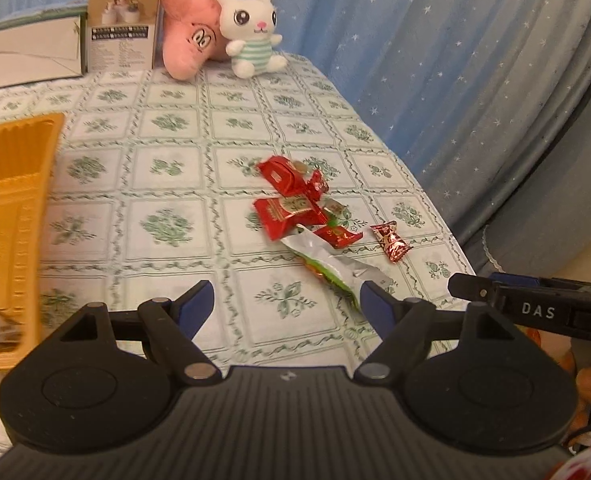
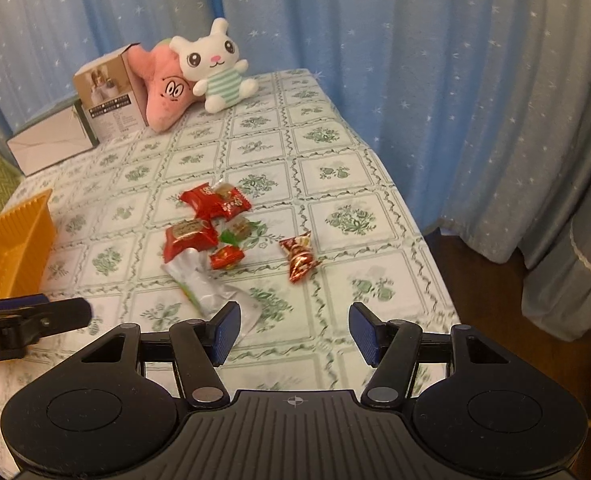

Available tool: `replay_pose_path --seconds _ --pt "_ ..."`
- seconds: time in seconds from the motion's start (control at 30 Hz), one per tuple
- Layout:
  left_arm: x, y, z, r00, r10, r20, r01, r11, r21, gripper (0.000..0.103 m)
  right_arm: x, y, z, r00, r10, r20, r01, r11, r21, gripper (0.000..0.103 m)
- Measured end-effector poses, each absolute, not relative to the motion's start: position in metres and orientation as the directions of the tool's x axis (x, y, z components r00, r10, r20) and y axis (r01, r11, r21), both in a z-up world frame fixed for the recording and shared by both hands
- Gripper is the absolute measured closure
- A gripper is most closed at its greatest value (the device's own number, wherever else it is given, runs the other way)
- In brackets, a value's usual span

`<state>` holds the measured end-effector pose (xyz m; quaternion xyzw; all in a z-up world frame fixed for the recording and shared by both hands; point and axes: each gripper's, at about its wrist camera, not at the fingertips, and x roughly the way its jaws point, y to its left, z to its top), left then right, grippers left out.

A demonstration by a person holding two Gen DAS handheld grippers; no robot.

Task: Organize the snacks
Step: 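Move both tools back to the remaining snack pile, then grasp the white-green wrapper with the left tool while the right tool grasps a red candy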

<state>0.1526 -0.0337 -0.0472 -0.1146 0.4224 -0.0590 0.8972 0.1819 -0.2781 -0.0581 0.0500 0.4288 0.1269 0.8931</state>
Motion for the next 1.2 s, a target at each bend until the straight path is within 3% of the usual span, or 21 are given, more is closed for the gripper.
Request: replay_pose_path --seconds 0.2,0.53,0.73,0.97,1.0,1.2 --pt "0.177 -0.057 -0.075 0.630 -0.249 -0.736 0.002 0.948 -0.319 0.046 0.205 -0.291 -0.075 0.588 0.272 -0.761 -0.200 0.961 0.190 0.043" --pt "0.220 -0.078 -0.107 0.610 -0.283 -0.740 -0.079 0.908 -0.412 0.050 0.231 -0.303 -0.096 0.586 0.264 -0.766 -0.182 0.964 0.194 0.043" --pt "0.235 -0.087 -0.115 0.590 -0.247 -0.769 -0.101 0.922 -0.374 0.062 0.238 -0.303 -0.102 0.585 0.266 -0.767 -0.179 0.964 0.197 0.043" --pt "0.242 -0.099 -0.118 0.579 -0.204 -0.789 -0.071 0.952 -0.298 0.063 0.244 -0.302 -0.108 0.583 0.264 -0.769 -0.173 0.964 0.200 0.043" --pt "0.242 -0.099 -0.117 0.576 -0.206 -0.791 -0.063 0.954 -0.294 0.069 0.244 -0.302 -0.109 0.582 0.266 -0.769 -0.175 0.964 0.200 0.043" --pt "0.226 -0.077 -0.113 0.553 -0.214 -0.805 -0.031 0.960 -0.277 0.082 0.252 -0.296 -0.111 0.582 0.297 -0.756 -0.210 0.954 0.213 0.043"
